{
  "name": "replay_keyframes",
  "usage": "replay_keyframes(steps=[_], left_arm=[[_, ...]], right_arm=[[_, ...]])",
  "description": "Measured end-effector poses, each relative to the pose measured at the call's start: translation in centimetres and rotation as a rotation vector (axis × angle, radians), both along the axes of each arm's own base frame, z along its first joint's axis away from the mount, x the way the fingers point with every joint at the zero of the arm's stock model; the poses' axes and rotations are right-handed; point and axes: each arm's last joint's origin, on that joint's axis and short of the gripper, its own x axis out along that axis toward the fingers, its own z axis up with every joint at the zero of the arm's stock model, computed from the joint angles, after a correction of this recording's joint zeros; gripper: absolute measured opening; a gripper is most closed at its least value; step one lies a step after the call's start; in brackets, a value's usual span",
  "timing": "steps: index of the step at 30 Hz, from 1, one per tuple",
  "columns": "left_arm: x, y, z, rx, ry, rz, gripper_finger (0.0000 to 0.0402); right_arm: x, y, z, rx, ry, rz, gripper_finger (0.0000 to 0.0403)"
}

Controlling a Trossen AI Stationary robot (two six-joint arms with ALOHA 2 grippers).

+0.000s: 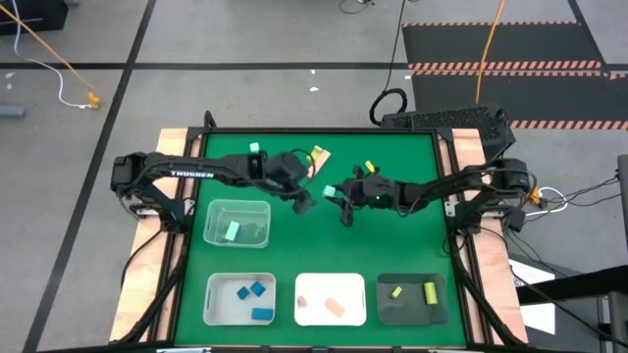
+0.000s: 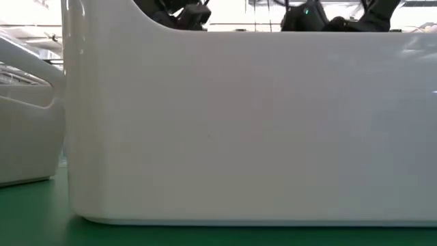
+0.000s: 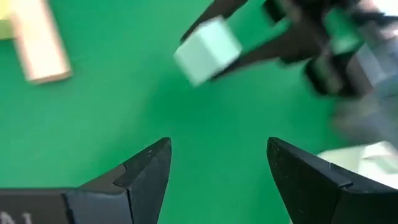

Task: Sort & place blocks by color
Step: Put the bottom light blue block into the transparent bin

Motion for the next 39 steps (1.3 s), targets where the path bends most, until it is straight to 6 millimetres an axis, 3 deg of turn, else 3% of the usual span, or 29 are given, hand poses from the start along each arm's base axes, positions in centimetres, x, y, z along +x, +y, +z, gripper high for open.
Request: replay_keyframes(steps=[11,17,33,39], left_arm=[[1.0,0.8,1.2,-0.109,-0.167,0.053,0.0266],[1.5,1.4,2.0,-0.134,-0.273,0.109,0.0266],[1.8,1.8,2.7,-0.12,-0.352,0.14,0.0266],[1.9,1.7,2.8,-0.161,-0.367,0.116,0.0214]], right_arm=[[-0.6,1.4,3.4,-0.169,-0.091,0.049,0.0113],[-0.6,1.8,3.8,-0.182,-0.115,0.064,0.0113],[-0.4,1.8,4.9,-0.22,-0.224,0.06,0.0113],[-0.4,1.8,5.0,-0.241,-0.221,0.066,0.0113]])
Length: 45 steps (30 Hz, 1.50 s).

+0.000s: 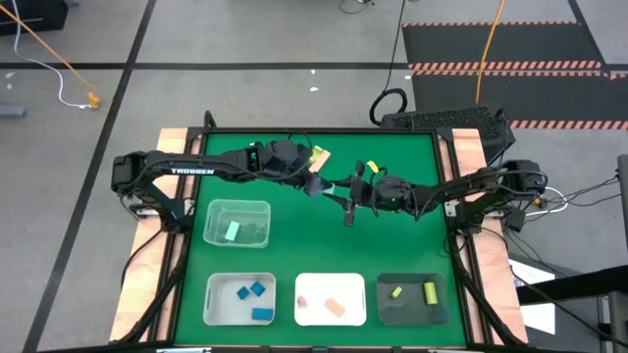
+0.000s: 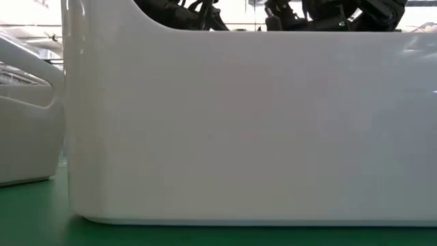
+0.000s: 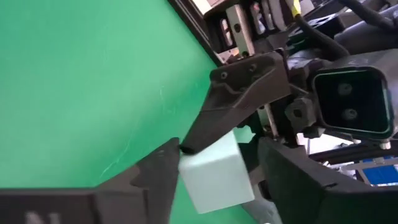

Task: Sort & place blocks by color
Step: Put the bottom light blue block into the transparent bin

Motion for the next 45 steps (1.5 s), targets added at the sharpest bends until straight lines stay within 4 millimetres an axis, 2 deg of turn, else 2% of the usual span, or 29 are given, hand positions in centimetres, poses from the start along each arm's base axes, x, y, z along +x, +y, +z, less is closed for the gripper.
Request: replay_keyframes(steps=[5,12,16,22,28,32,35,38,42,45], left_arm=[[0.0,-0.1,-0.1,-0.023,0.011,0.002,0.0139],[0.0,-0.1,-0.1,-0.03,0.008,0.002,0.0137],[0.0,0.2,-0.1,-0.034,0.004,-0.009,0.0137],[-0.2,1.3,0.0,-0.016,-0.009,0.009,0.0137],[-0.7,2.7,-0.2,-0.006,0.019,0.039,0.0137],[-1.6,3.0,-1.3,-0.016,0.142,-0.04,0.0138],[-2.6,2.8,-2.2,-0.013,0.25,-0.162,0.0138],[-4.7,2.5,-2.6,-0.045,0.409,-0.23,0.0139],[-8.2,1.5,-1.9,-0.025,0.623,-0.28,0.0139],[-11.2,0.6,-0.9,0.02,0.792,-0.254,0.014]], right_arm=[[0.0,0.0,0.0,-0.03,0.007,0.002,0.0118],[0.0,0.0,0.1,-0.012,-0.004,-0.001,0.0124],[0.0,0.0,-0.1,0.086,-0.008,-0.012,0.0152],[-0.4,-0.1,-0.5,0.126,0.065,-0.026,0.0193],[-2.0,0.0,0.0,0.162,0.176,-0.038,0.0215],[-3.7,0.1,0.2,0.235,0.285,-0.074,0.0218],[-5.1,0.1,0.4,0.306,0.354,-0.128,0.0215],[-6.5,0.1,0.4,0.398,0.409,-0.178,0.0213],[-8.0,0.2,0.4,0.484,0.472,-0.236,0.0213],[-8.5,0.2,0.1,0.517,0.513,-0.268,0.0213]])
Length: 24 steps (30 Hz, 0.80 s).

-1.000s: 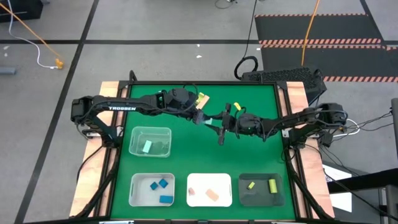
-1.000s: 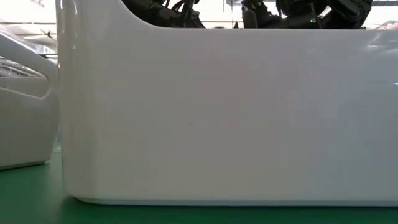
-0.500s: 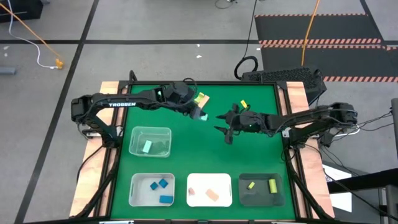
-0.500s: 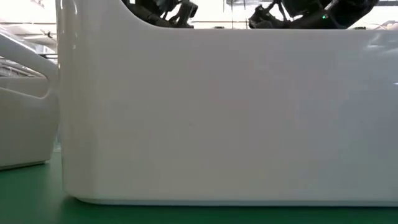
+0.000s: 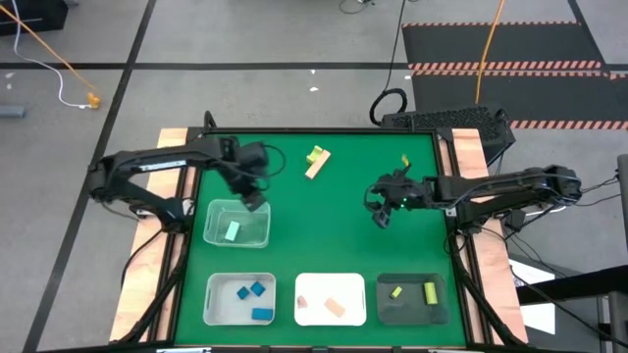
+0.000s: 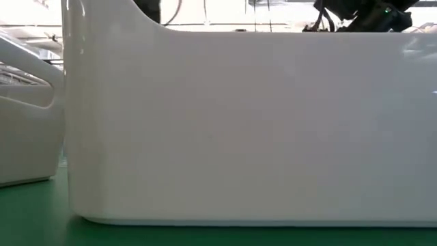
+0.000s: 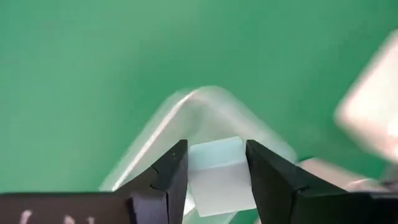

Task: Sort & place blocks by color
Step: Put the bottom light blue block into the transparent bin

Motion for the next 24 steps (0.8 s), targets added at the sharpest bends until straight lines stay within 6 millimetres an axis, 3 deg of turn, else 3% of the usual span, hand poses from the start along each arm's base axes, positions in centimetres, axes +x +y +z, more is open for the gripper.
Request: replay_keyframes(steps=[3,7,12,17,24], left_arm=[[-2.3,-1.0,0.8,0.075,0.147,0.059,0.014],[-3.4,-2.5,0.6,0.087,0.202,0.097,0.014],[-3.7,-4.1,-2.6,0.08,0.244,0.109,0.014],[-4.0,-4.5,-5.8,0.102,0.256,0.155,0.0141],[-4.1,-4.5,-7.9,0.098,0.224,0.19,0.0157]], right_arm=[[-0.3,0.0,-0.4,0.011,0.051,-0.014,0.0212],[-0.4,0.0,-0.6,0.009,0.07,-0.016,0.0212],[-0.6,-0.2,-1.1,-0.013,0.07,-0.068,0.0212],[-0.6,-0.2,-1.2,-0.004,0.068,-0.076,0.0212],[-0.6,-0.2,-1.2,0.012,0.062,-0.093,0.0212]])
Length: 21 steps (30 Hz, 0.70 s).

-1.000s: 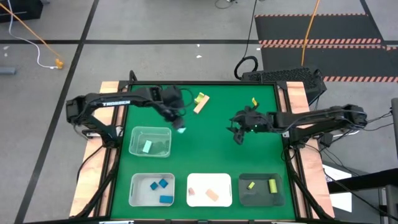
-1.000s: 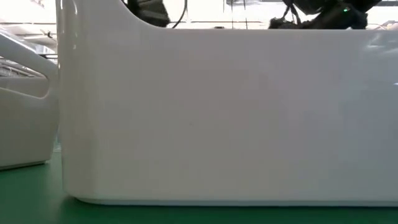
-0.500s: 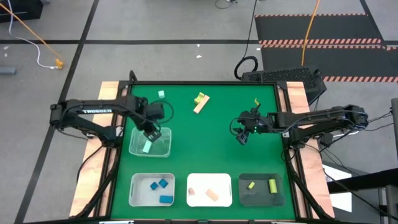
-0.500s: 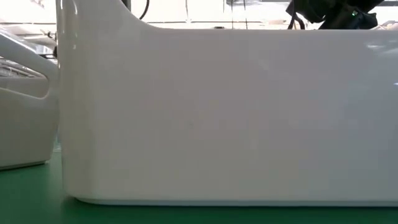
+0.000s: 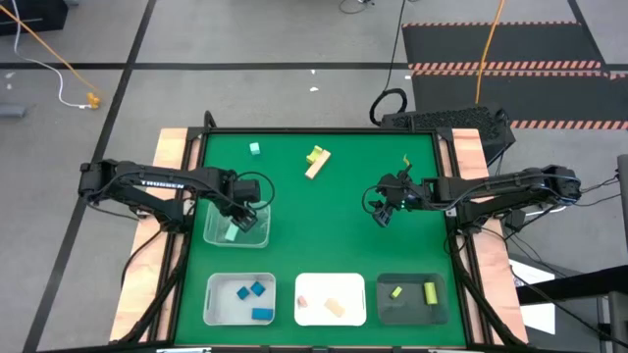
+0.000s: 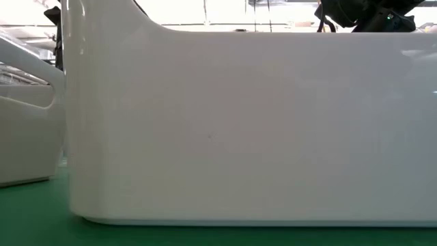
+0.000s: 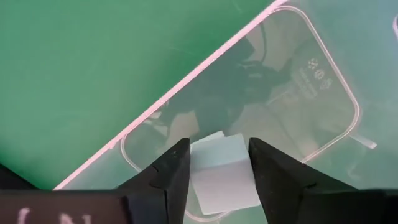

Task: Sort & place blocks by color
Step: Put the bottom light blue block into the transparent bin, then put the light blue block into the transparent bin

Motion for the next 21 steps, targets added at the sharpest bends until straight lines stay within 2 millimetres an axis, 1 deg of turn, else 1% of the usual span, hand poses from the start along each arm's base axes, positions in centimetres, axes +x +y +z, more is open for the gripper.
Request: replay_keyframes(steps=[7,11,14,17,19,21], left_arm=[[0.1,0.0,0.0,-0.006,-0.016,-0.018,0.0231],[0.2,-0.2,0.1,-0.103,-0.031,-0.045,0.0264],[0.1,-0.4,0.2,-0.153,-0.042,-0.042,0.0273],[0.1,-0.5,0.8,-0.167,-0.071,-0.046,0.0275],[0.1,-0.5,1.8,-0.176,-0.118,-0.052,0.0275],[0.2,-0.5,3.4,-0.167,-0.188,-0.059,0.0275]], right_arm=[[0.0,0.0,0.0,0.01,-0.005,-0.012,0.0212],[0.0,0.0,0.0,0.01,-0.005,-0.012,0.0212],[0.0,0.0,0.0,0.009,-0.005,-0.012,0.0212],[0.0,0.0,0.0,0.009,-0.005,-0.013,0.0212],[0.0,0.0,0.0,0.009,-0.005,-0.013,0.0212],[0.0,0.0,0.0,0.009,-0.005,-0.013,0.0212]])
